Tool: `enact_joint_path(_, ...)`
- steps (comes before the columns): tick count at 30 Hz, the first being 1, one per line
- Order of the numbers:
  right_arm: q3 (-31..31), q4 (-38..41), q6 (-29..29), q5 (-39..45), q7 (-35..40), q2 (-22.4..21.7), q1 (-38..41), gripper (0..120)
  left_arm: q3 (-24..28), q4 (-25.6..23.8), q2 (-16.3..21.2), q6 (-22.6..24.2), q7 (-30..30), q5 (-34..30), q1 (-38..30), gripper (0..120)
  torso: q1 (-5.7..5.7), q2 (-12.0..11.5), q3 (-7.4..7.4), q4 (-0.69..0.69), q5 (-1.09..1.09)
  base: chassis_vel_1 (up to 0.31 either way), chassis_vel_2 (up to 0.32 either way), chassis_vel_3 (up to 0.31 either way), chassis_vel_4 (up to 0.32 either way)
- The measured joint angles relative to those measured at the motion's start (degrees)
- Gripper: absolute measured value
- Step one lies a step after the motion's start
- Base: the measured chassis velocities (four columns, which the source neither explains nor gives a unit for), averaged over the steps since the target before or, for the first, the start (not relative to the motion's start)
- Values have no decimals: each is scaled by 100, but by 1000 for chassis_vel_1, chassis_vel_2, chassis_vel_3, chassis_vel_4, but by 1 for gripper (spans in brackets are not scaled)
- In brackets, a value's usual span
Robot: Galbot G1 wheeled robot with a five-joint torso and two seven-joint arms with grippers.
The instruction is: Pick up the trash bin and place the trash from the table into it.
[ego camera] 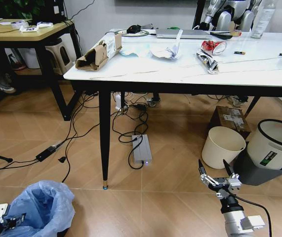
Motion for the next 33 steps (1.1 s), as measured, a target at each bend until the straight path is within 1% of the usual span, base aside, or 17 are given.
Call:
enact_joint_path(3, 8, 3, -1, 1, 1, -2, -2, 100, 9, 0, 5, 15, 0, 2, -13, 24, 0, 0, 0, 0, 0, 0, 0, 0, 0)
enact_joint_path(4, 9, 5, -1, 2, 1, -2, -2, 100, 10, -1, 6, 18, -1, 2, -16, 22, 0, 0, 0, 0, 0, 0, 0, 0, 0)
enact_joint_path(5, 10, 7, -1, 4, 2, -2, -2, 100, 13, -5, 8, 23, -2, 2, -20, 14, 0, 0, 0, 0, 0, 0, 0, 0, 0)
enact_joint_path(6, 10, 7, -1, 4, 2, -2, -2, 100, 13, -5, 8, 23, -2, 2, -20, 14, 0, 0, 0, 0, 0, 0, 0, 0, 0)
enact_joint_path(10, 14, 8, -1, 6, 2, 1, -7, 100, 16, -21, 16, 23, 4, -7, -27, 1, 0, 0, 0, -1, 2, 0, 0, 0, 0)
enact_joint_path(13, 16, 6, 1, 6, 2, 3, -10, 100, 15, -26, 16, 22, 5, -12, -27, 0, 0, 0, 0, -2, 1, 0, 0, 0, 0)
enact_joint_path(23, 18, 5, 9, 5, 2, 13, -21, 100, 9, -87, -31, -36, 6, -66, -13, 0, 0, 0, 0, 1, 2, 0, 0, 0, 0)
enact_joint_path(26, 19, 5, 11, 3, 2, 13, -28, 100, 5, -193, -63, -104, 8, -168, 28, 0, 0, 0, 0, 1, 2, 0, 0, 0, 0)
enact_joint_path(30, 24, 19, 11, -5, 2, 14, -39, 100, 11, -497, -160, -239, 85, -260, 139, 0, 0, 0, 1, 0, -4, 0, 0, 0, 0)
enact_joint_path(31, 28, 24, 11, -9, 2, 15, -47, 100, 12, -652, -197, -264, 130, -279, 199, 0, 0, 0, 1, 0, -5, 0, 0, 0, 0)
enact_joint_path(32, 28, 24, 11, -9, 2, 15, -47, 100, 12, -652, -197, -264, 130, -279, 199, 0, 0, 0, 1, 0, -5, 0, 0, 0, 0)
enact_joint_path(33, 31, 25, 11, -13, 2, 15, -54, 100, 12, -768, -219, -288, 193, -280, 243, 0, 0, 0, 1, 0, -3, 0, 0, 0, 0)
